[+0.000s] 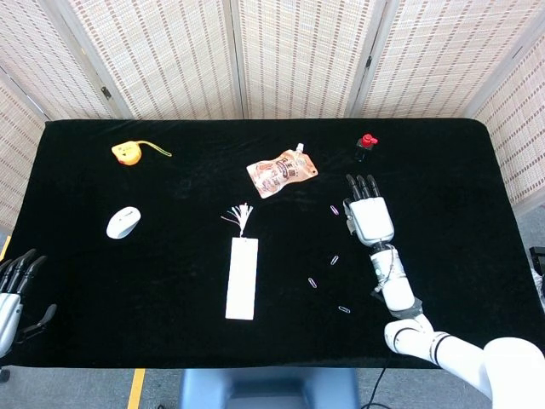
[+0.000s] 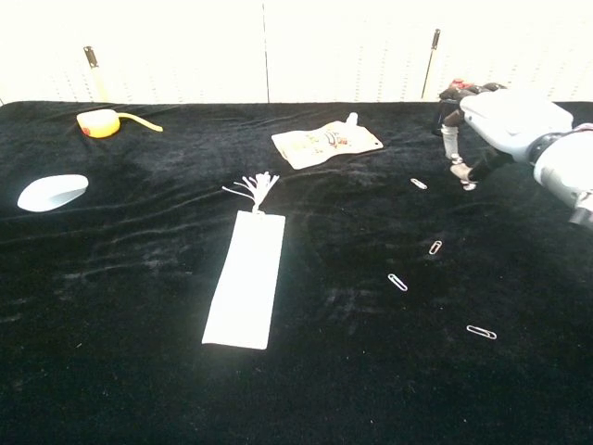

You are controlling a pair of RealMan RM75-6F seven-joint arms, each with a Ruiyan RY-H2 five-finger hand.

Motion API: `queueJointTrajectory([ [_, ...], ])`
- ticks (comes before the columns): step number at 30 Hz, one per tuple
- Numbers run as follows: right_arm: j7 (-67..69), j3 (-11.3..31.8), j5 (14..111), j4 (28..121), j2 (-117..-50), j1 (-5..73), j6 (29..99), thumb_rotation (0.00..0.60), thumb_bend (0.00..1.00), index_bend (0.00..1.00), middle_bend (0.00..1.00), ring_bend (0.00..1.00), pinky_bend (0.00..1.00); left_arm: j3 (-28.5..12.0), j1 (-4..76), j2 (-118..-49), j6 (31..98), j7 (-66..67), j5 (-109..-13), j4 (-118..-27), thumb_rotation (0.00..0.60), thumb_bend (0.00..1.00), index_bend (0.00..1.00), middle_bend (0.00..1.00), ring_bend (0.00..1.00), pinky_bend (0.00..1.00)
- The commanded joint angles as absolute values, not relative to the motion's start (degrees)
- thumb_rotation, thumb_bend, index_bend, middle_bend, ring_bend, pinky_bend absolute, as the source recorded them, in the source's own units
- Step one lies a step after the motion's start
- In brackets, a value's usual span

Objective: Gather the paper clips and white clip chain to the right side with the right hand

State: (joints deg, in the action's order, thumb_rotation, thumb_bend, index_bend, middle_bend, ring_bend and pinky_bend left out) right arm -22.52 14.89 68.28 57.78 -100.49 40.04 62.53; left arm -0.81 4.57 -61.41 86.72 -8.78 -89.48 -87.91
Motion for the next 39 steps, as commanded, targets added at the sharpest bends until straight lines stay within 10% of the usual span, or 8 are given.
queueJointTrajectory([
  [1, -21.3, 15.8, 69.0, 54.7, -103.1, 41.3, 63.7, 0.6, 0.4, 0.77, 0.09, 0.0, 0.0, -0.9, 4.6, -61.3, 86.6, -9.0, -89.2, -87.9, 0.6, 0.42, 0.0, 0.0, 0.0, 0.0],
  [26, -13.8, 18.3, 69.3, 31.4, -117.1, 50.5, 56.4, 0.6, 0.4, 0.77, 0.1, 0.0, 0.0, -1.2, 3.3, -60.2, 88.7, -14.4, -88.9, -86.4, 0.6, 0.42, 0.0, 0.0, 0.0, 0.0],
  [39, -11.7, 14.2, 74.5, 43.9, -109.6, 43.6, 66.2, 0.6, 0.4, 0.77, 0.11, 0.0, 0.0, -1.1, 3.7, -61.0, 87.9, -11.6, -89.1, -86.8, 0.6, 0.42, 0.0, 0.0, 0.0, 0.0],
])
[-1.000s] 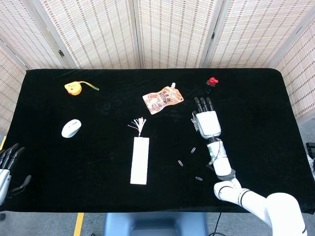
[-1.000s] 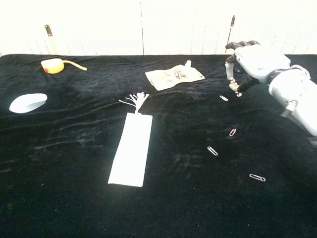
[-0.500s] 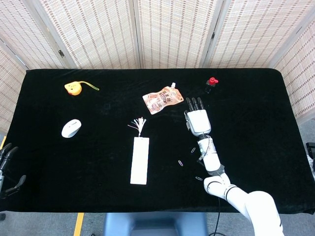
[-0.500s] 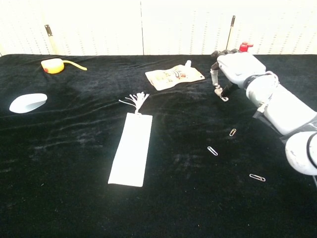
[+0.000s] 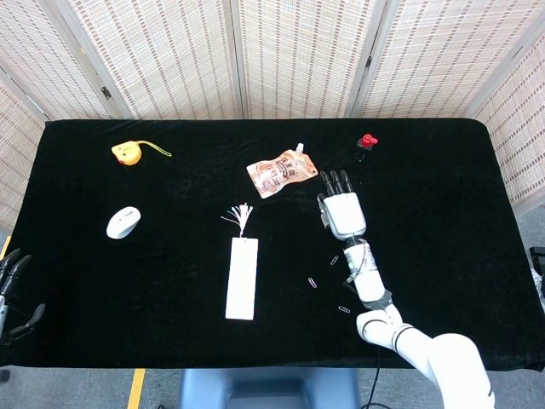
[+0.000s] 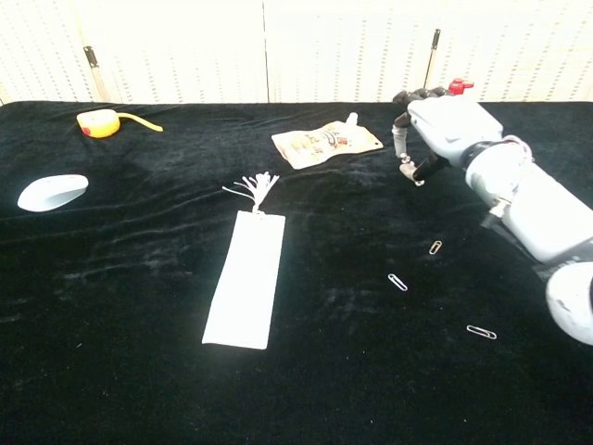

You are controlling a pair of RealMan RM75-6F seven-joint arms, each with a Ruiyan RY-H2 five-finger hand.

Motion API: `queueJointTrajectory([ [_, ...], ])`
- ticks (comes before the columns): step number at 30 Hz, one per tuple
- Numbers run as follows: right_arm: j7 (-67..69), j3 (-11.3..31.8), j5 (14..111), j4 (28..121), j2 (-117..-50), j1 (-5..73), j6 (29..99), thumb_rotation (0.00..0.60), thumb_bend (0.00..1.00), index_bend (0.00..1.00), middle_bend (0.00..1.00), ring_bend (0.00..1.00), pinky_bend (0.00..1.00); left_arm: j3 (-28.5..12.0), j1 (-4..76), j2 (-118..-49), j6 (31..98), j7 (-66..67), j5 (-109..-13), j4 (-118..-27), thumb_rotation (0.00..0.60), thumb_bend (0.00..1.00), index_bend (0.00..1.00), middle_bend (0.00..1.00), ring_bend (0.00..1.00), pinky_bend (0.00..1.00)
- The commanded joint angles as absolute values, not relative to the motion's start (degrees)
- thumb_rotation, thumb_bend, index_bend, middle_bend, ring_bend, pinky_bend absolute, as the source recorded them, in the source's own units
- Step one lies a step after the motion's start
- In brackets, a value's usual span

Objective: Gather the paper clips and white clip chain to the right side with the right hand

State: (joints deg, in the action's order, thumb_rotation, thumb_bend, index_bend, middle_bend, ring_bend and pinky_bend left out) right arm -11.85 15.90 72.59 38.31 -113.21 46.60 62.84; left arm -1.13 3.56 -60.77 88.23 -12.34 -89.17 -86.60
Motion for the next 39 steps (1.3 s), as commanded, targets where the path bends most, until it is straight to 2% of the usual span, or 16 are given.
queueJointTrajectory([
  [1, -11.7, 13.9, 74.8, 45.6, -108.6, 42.9, 66.9, 0.6, 0.4, 0.77, 0.11, 0.0, 0.0, -1.1, 3.8, -61.1, 87.8, -11.4, -89.1, -86.9, 0.6, 0.42, 0.0, 0.0, 0.0, 0.0],
  [5, -12.2, 12.0, 76.2, 52.5, -104.6, 39.9, 69.2, 0.6, 0.4, 0.77, 0.11, 0.0, 0.0, -1.3, 4.0, -61.3, 87.2, -10.2, -88.7, -87.2, 0.6, 0.42, 0.0, 0.0, 0.0, 0.0],
  [11, -10.9, 9.4, 77.6, 58.2, -101.8, 36.8, 69.8, 0.6, 0.4, 0.77, 0.11, 0.0, 0.0, -1.3, 4.3, -61.4, 86.7, -9.3, -88.5, -87.5, 0.6, 0.42, 0.0, 0.0, 0.0, 0.0],
  [22, -8.9, 5.5, 82.1, 59.7, -101.2, 33.6, 72.4, 0.6, 0.4, 0.77, 0.11, 0.0, 0.0, -1.3, 4.0, -61.3, 87.3, -9.5, -88.7, -87.6, 0.6, 0.42, 0.0, 0.0, 0.0, 0.0],
  [39, -8.4, 4.3, 85.6, 62.2, -101.5, 32.6, 72.6, 0.6, 0.4, 0.77, 0.12, 0.0, 0.0, -1.2, 3.9, -61.2, 87.5, -10.0, -88.9, -87.5, 0.6, 0.42, 0.0, 0.0, 0.0, 0.0],
])
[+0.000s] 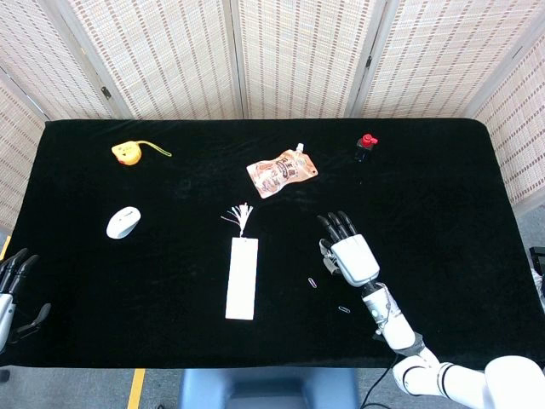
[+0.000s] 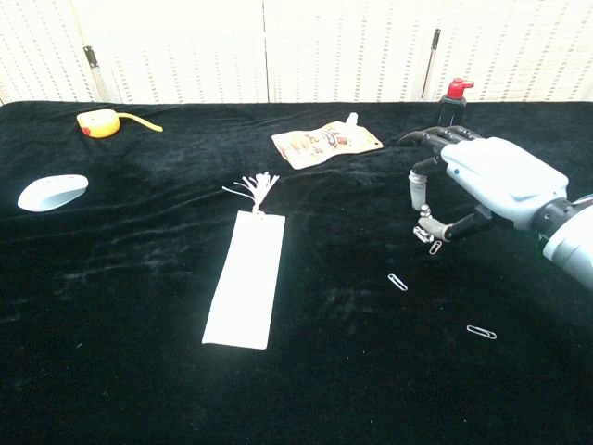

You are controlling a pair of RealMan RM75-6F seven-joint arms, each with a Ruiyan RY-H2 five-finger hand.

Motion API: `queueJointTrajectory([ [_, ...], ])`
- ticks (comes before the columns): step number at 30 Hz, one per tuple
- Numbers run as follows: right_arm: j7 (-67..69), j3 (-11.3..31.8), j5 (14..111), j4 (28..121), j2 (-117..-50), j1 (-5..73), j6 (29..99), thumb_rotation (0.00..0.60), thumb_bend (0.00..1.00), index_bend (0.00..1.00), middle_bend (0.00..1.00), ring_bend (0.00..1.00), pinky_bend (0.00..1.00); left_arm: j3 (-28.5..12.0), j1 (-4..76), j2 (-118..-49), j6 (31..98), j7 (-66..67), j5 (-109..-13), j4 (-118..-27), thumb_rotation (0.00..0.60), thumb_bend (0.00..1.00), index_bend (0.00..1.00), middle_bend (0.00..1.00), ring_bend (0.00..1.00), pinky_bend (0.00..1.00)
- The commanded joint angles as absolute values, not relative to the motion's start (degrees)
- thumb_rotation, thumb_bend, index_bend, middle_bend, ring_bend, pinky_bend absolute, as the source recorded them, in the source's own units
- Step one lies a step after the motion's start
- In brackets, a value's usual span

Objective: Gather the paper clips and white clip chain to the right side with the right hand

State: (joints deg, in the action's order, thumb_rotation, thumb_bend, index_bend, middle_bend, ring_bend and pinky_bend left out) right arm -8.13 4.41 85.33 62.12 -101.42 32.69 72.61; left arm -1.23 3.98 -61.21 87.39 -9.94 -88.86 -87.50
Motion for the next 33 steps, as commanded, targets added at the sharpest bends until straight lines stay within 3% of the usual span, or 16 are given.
queueJointTrajectory([
  [1, -8.5, 4.2, 85.7, 62.3, -101.5, 32.5, 72.5, 0.6, 0.4, 0.77, 0.12, 0.0, 0.0, -1.2, 3.9, -61.2, 87.5, -10.0, -88.9, -87.5, 0.6, 0.42, 0.0, 0.0, 0.0, 0.0],
  [15, -9.0, 4.0, 87.6, 62.6, -100.8, 31.2, 74.3, 0.6, 0.4, 0.77, 0.12, 0.0, 0.0, -1.2, 3.8, -61.2, 87.7, -10.2, -89.1, -87.4, 0.6, 0.42, 0.0, 0.0, 0.0, 0.0],
  [33, -9.0, 3.6, 88.2, 67.0, -88.9, 22.7, 84.5, 0.6, 0.4, 0.77, 0.12, 0.0, 0.0, -1.2, 4.2, -61.8, 86.9, -8.2, -88.8, -87.8, 0.6, 0.42, 0.0, 0.0, 0.0, 0.0],
])
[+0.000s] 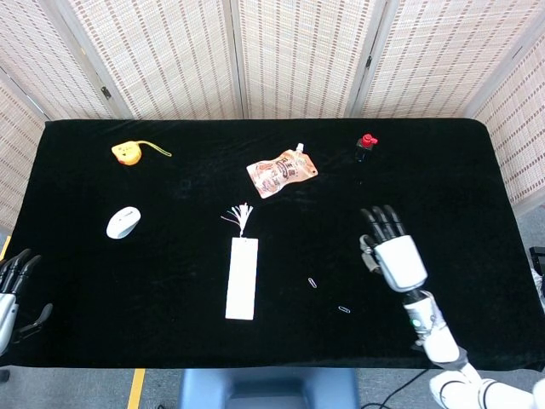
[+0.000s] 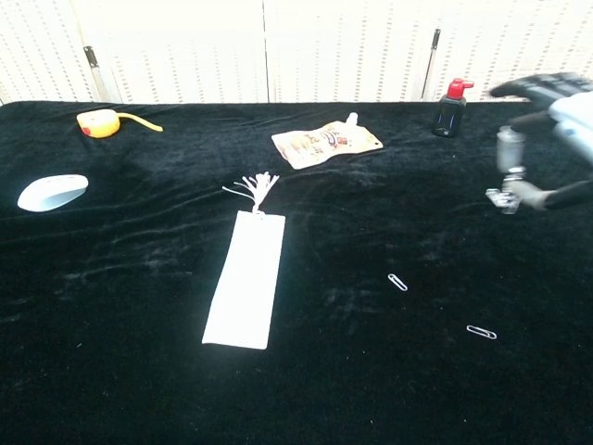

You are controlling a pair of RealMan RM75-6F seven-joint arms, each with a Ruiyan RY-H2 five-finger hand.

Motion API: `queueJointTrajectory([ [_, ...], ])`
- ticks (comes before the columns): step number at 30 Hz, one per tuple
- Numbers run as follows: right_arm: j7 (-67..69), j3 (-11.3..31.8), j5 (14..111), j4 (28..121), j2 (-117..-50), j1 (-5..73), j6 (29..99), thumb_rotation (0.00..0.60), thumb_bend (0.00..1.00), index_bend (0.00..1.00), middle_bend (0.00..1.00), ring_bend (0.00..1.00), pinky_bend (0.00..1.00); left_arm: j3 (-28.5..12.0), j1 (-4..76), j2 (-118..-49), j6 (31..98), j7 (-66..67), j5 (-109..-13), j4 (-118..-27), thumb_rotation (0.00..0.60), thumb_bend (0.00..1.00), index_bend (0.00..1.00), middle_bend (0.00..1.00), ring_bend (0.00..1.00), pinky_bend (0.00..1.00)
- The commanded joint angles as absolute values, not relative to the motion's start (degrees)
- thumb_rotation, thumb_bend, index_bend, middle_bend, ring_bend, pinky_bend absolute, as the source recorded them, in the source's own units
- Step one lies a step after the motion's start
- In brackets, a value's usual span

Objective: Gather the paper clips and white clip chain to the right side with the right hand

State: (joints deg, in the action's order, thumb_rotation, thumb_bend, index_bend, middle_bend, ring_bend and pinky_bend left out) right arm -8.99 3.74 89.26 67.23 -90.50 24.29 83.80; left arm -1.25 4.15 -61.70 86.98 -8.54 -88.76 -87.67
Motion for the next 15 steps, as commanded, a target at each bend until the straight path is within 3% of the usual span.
queueJointTrajectory([
  [1, -8.5, 3.7, 87.7, 66.7, -88.5, 22.2, 84.5, 0.6, 0.4, 0.77, 0.12, 0.0, 0.0, -1.2, 4.3, -61.8, 86.8, -8.1, -88.8, -87.8, 0.6, 0.42, 0.0, 0.0, 0.0, 0.0],
  [15, 1.1, 4.9, 82.2, 50.3, -89.9, 18.6, 79.8, 0.6, 0.4, 0.77, 0.12, 0.01, 0.0, -1.4, 5.2, -62.9, 84.8, -4.5, -87.8, -88.6, 0.6, 0.42, 0.0, 0.0, 0.0, 0.0],
])
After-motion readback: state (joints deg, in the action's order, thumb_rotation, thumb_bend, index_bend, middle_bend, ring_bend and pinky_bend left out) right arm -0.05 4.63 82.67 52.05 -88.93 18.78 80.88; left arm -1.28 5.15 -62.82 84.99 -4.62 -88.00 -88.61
